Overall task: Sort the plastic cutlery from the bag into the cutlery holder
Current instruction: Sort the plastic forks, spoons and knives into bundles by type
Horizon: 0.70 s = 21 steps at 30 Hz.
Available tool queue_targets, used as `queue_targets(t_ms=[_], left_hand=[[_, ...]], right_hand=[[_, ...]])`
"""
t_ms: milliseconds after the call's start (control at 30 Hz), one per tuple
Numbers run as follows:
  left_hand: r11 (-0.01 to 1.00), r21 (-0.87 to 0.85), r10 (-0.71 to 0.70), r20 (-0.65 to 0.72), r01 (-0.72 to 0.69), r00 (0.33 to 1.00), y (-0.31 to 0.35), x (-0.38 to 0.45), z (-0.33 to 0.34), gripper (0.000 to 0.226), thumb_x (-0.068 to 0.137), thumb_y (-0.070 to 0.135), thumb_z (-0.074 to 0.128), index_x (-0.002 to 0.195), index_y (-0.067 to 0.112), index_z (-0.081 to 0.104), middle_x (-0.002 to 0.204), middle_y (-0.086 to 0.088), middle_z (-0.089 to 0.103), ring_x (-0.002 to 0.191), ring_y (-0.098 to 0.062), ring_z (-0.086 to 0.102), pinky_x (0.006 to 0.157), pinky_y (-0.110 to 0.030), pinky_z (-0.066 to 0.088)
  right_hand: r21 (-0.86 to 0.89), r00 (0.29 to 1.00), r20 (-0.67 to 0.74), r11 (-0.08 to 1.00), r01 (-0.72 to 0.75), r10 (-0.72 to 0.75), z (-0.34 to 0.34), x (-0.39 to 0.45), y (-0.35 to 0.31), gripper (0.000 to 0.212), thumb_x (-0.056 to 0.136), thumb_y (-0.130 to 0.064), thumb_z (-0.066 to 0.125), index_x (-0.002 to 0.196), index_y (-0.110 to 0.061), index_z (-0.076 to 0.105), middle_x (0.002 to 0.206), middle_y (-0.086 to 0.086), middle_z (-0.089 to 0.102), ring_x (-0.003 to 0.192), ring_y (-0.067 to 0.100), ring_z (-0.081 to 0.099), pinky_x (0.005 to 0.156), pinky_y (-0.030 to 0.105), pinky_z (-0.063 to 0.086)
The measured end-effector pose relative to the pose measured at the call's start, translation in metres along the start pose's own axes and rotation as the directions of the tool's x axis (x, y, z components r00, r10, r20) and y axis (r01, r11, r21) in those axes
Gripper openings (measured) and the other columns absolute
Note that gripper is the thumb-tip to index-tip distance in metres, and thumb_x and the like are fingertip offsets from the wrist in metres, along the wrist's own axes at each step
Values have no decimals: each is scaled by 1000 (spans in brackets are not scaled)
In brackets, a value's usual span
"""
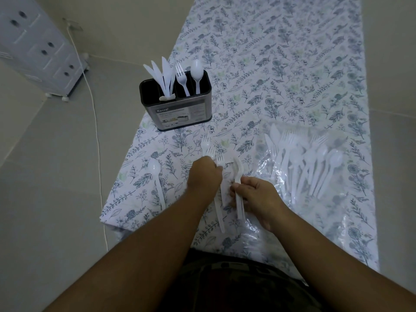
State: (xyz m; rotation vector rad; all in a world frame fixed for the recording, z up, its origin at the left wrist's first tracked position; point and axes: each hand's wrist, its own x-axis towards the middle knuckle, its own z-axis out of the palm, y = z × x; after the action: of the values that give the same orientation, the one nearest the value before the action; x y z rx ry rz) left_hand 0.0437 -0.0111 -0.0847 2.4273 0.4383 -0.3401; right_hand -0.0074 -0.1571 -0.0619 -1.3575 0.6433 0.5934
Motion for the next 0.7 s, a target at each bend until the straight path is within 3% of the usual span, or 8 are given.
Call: queue_targets(t_ms=[100, 233, 267, 367, 433, 533, 633, 700], left_hand=[[996, -83, 26, -4, -26, 1000, 4, -1, 1, 17, 89, 25, 70, 82, 10, 67, 74, 0, 66, 71, -19, 65, 61, -23, 45], [961, -274, 45, 10, -40, 999, 11, -13, -5, 15, 85, 27, 76, 85, 13, 71, 73, 6, 68, 66, -6, 63, 59, -16, 47], [943, -331, 28, 47, -11, 998, 12, -16, -6, 16, 84, 28, 77, 86, 13, 71, 73, 4, 70, 66, -7, 66, 63, -19, 53], [832, -542, -27, 175, 119, 984, 12, -25, -8, 19, 84, 25, 79, 87, 8, 71, 73, -7, 76, 68, -21, 75, 73, -42, 64], [777, -613, -35, 185, 143, 982, 11, -28, -9, 19, 84, 22, 79, 87, 5, 72, 74, -11, 76, 71, -26, 76, 74, -47, 63], [752, -649, -10, 158, 112, 987, 8, -29, -10, 14, 85, 20, 79, 86, 7, 74, 76, -11, 76, 74, -26, 76, 76, -47, 63], [770, -630, 11, 168, 99, 986, 3, -31, -10, 20, 89, 31, 73, 84, 11, 77, 75, -8, 76, 75, -25, 76, 78, -48, 63], [791, -605, 47, 209, 92, 977, 1, -33, -11, 25, 90, 37, 69, 83, 15, 79, 75, -7, 76, 74, -23, 76, 78, -44, 63]], right_hand=[[-67, 998, -22, 996, 62, -64, -3, 0, -3, 11, 93, -6, 72, 87, -16, 73, 78, 11, 73, 75, 22, 71, 69, 40, 64], [-264, 974, -83, 947, 182, -211, -11, 9, -2, 11, 88, -16, 78, 97, -13, 72, 71, 7, 66, 74, 19, 67, 80, 38, 59], [-310, 967, -78, 927, 209, -244, -11, 10, -2, 9, 88, -17, 79, 91, -16, 71, 69, 5, 64, 69, 16, 64, 74, 33, 57], [-409, 950, -55, 875, 259, -307, -8, 12, -4, 37, 89, -18, 76, 63, -22, 50, 55, -9, 45, 54, 10, 40, 58, 26, 38], [-415, 953, -32, 871, 263, -303, -6, 11, -4, 37, 90, -20, 74, 65, -12, 49, 58, -2, 44, 58, 13, 39, 59, 29, 35], [-295, 966, 51, 920, 257, -254, -1, 7, -7, 39, 88, -29, 76, 81, 5, 58, 72, 27, 58, 68, 22, 51, 64, 37, 42], [-278, 969, 56, 929, 245, -239, -1, 10, -5, 36, 86, -26, 79, 73, -2, 55, 72, 22, 59, 66, 31, 53, 65, 39, 42], [-286, 977, 30, 935, 211, -211, -2, 11, -4, 34, 86, -22, 80, 81, 5, 60, 81, 33, 66, 73, 52, 62, 67, 42, 47]])
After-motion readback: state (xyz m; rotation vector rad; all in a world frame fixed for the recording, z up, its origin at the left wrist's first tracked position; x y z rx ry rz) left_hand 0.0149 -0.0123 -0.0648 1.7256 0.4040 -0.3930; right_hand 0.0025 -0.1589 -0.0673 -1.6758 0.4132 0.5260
